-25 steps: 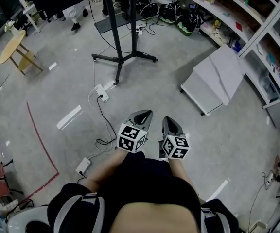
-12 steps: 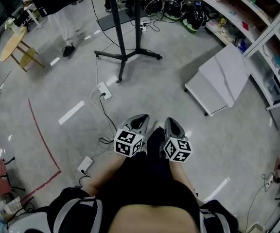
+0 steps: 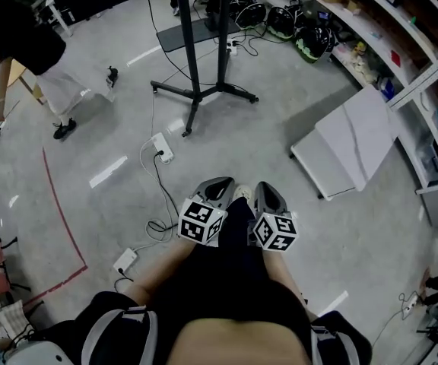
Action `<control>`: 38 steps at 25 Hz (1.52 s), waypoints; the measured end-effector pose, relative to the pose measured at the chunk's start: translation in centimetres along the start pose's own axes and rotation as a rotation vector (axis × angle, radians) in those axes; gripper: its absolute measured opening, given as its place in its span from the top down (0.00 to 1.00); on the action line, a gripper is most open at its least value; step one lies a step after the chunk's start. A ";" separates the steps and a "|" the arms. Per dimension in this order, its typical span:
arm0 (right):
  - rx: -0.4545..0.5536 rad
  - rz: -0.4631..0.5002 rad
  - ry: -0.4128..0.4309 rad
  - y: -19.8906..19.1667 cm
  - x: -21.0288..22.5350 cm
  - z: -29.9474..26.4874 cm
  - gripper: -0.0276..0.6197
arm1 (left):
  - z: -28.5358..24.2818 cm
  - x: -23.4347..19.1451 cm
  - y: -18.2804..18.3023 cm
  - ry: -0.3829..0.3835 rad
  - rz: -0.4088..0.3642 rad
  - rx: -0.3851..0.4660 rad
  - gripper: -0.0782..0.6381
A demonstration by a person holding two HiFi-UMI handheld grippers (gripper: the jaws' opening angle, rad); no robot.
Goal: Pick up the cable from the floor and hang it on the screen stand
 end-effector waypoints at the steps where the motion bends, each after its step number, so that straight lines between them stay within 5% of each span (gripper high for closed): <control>1: -0.001 0.003 0.002 0.5 0.2 -0.7 0.92 | -0.7 -0.5 0.3 0.001 0.003 0.002 0.88; 19: -0.042 0.040 0.022 11.1 5.2 -13.3 0.92 | -14.5 -8.2 5.9 0.018 0.034 -0.018 0.88; 38: -0.040 0.008 0.029 17.9 12.6 -20.7 0.92 | -25.9 -10.8 9.1 0.020 0.060 -0.007 0.88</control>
Point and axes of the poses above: the fingertips, and each gripper's own axes: z backward along the fingers, x to its right, y out of its top, the point moved 7 cm from there along z, backward along the fingers, and after that the axes turned 14 degrees about -z, right-handed, at the moved point
